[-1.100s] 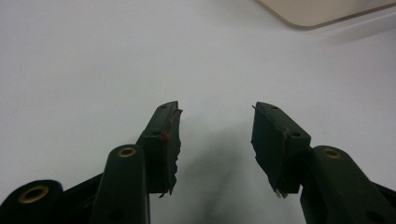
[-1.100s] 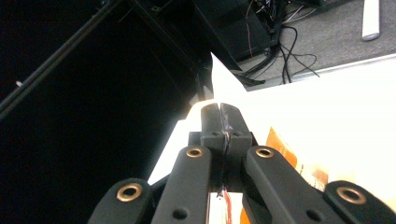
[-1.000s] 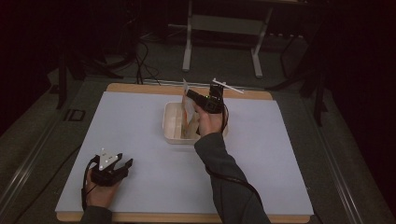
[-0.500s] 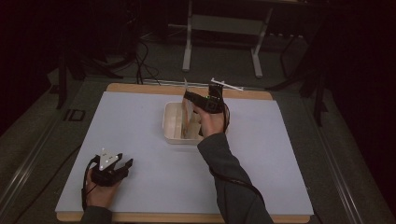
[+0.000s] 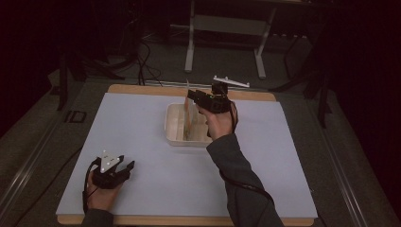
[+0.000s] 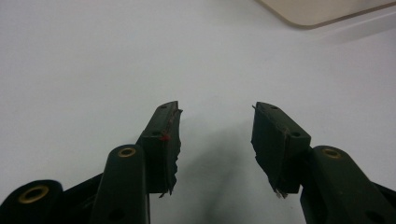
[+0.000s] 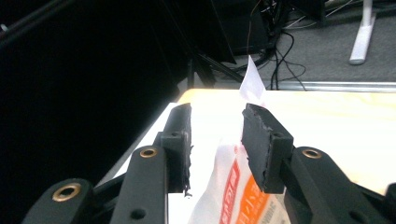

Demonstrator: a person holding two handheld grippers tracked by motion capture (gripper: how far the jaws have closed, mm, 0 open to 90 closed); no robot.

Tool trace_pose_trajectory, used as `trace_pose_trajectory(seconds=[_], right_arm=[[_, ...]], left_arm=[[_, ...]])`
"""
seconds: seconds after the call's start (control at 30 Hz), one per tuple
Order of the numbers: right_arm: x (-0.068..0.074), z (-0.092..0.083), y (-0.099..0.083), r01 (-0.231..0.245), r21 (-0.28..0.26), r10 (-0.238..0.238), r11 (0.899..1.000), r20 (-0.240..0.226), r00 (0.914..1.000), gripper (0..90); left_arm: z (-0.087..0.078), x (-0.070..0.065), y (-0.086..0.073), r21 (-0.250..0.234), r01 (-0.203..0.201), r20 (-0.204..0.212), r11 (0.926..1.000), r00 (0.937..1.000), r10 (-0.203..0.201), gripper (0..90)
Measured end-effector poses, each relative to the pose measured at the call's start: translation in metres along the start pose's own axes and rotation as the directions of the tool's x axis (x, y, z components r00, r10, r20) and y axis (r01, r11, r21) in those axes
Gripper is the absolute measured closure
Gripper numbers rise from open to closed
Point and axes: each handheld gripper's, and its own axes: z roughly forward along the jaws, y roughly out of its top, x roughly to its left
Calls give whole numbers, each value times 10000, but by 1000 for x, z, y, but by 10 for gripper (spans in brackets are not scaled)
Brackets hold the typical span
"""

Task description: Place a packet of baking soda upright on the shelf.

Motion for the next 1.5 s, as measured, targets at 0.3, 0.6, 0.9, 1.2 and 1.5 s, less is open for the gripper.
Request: trace_pose_trajectory(seconds=[0.3, 0.6, 0.9, 1.2, 1.5], right_arm=[[1, -14, -1, 724, 277, -723, 9970, -35, 9974, 618], [4, -33, -8, 1494, 649, -1471, 9866, -399, 9883, 617], [3, -50, -18, 1846, 950, -1770, 9782, -828, 9807, 602], [-3, -55, -37, 2456, 1654, -2353, 9552, -796, 9687, 598], [-20, -54, -64, 2773, 2604, -2687, 9248, -687, 9608, 594]], left_arm=[[1, 0, 0, -7, 24, -13, 10000, 10000, -24, 512], [0, 0, 0, -7, 56, -17, 10000, 10000, -56, 512], [0, 0, 0, 1, 58, -2, 10000, 10000, -58, 512], [0, 1, 0, -3, 66, 0, 10000, 10000, -66, 512], [0, 1, 0, -38, 91, -7, 10000, 10000, -91, 512]])
